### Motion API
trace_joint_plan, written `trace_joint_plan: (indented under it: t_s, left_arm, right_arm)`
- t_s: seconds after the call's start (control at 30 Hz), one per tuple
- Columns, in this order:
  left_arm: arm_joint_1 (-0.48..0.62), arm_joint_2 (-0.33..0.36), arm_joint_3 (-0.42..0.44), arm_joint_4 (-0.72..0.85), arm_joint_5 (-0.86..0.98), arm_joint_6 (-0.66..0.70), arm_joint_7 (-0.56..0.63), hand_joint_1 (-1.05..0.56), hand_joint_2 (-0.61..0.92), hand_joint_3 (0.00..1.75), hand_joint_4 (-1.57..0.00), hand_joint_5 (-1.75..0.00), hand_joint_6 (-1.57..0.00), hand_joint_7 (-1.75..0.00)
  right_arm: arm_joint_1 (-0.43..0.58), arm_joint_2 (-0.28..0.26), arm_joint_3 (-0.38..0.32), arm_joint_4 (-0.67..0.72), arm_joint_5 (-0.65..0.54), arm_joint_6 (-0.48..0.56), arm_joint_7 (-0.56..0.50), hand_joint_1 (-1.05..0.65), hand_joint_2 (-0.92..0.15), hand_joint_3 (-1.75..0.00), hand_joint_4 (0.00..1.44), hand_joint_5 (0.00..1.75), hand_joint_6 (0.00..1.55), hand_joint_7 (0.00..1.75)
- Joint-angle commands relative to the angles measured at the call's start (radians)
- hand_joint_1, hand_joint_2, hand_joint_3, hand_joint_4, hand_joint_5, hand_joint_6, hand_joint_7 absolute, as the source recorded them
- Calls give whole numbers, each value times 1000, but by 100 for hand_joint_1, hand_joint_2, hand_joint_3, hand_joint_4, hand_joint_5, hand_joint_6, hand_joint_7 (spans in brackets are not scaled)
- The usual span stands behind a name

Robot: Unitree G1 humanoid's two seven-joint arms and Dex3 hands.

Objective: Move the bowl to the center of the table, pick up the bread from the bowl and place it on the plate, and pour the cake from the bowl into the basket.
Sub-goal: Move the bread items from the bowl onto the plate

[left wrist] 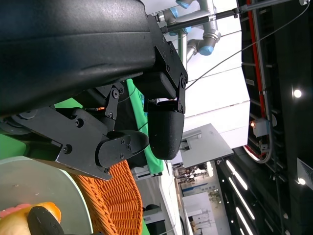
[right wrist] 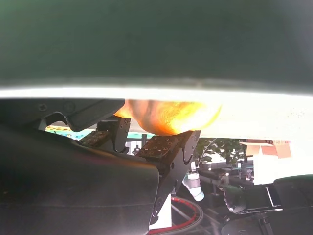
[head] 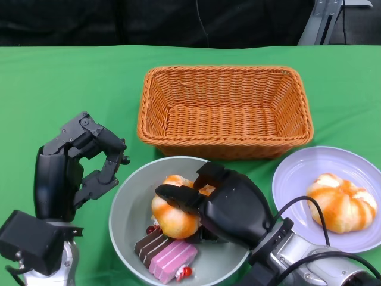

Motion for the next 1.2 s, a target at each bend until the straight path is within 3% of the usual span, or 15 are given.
trace_joint_plan:
  t_s: [0.03,0.17,0.2,0.23,0.27,0.3,0.37,0.43,0.57,0.67,0.77,1.2]
  left_arm:
    - [-1,12,9,8,-6,-9,10,-7,77,75,-76,-156,-71,-145]
    - [-1,13,12,12,-15,-6,4,-6,78,74,-77,-155,-72,-143]
    - [-2,14,13,15,-15,-7,5,-6,78,74,-77,-155,-72,-143]
    - [-3,14,14,17,-16,-7,4,-6,78,73,-77,-155,-72,-142]
    - [-5,17,15,21,-15,-11,3,-6,78,72,-77,-155,-72,-142]
    - [-6,19,16,26,-15,-14,3,-6,78,72,-77,-154,-72,-142]
    - [-9,22,17,33,-14,-19,0,-7,78,73,-77,-154,-72,-141]
    - [-12,26,17,39,-12,-24,0,-7,77,74,-77,-154,-73,-141]
    - [-13,29,17,44,-12,-24,1,-6,77,74,-78,-153,-73,-141]
    - [-16,29,18,50,-21,-24,-4,-6,78,73,-78,-153,-73,-140]
    - [-20,32,19,59,-39,-25,-17,-5,80,71,-77,-153,-73,-139]
    - [-31,39,18,73,-34,-25,-13,-7,80,69,-77,-155,-73,-141]
  right_arm:
    - [14,-11,-2,2,10,-12,-11,-32,-92,-1,71,132,112,9]
    - [10,-12,-17,1,34,-60,-61,-28,-91,0,69,147,116,11]
    - [9,-13,-22,-1,39,-72,-73,-25,-91,0,67,154,109,33]
    - [7,-13,-26,-1,43,-81,-82,-23,-91,-1,64,163,82,91]
    - [6,-13,-31,-1,51,-93,-88,-22,-91,0,63,167,70,116]
    - [6,-13,-36,-4,56,-99,-92,-21,-92,0,62,169,63,132]
    - [6,-13,-47,-7,64,-116,-101,-18,-92,-4,61,173,57,142]
    - [10,-16,-59,-15,74,-132,-103,-15,-91,-4,60,174,56,144]
    - [23,-29,-80,-47,96,-157,-83,-16,-92,-7,63,165,61,127]
    - [39,-45,-106,-93,124,-180,-46,-20,-92,-12,69,149,71,97]
    - [58,-60,-129,-147,147,-188,2,-24,-92,-13,71,137,77,82]
    - [195,-104,-257,-392,212,-209,88,-20,-90,-2,80,129,89,68]
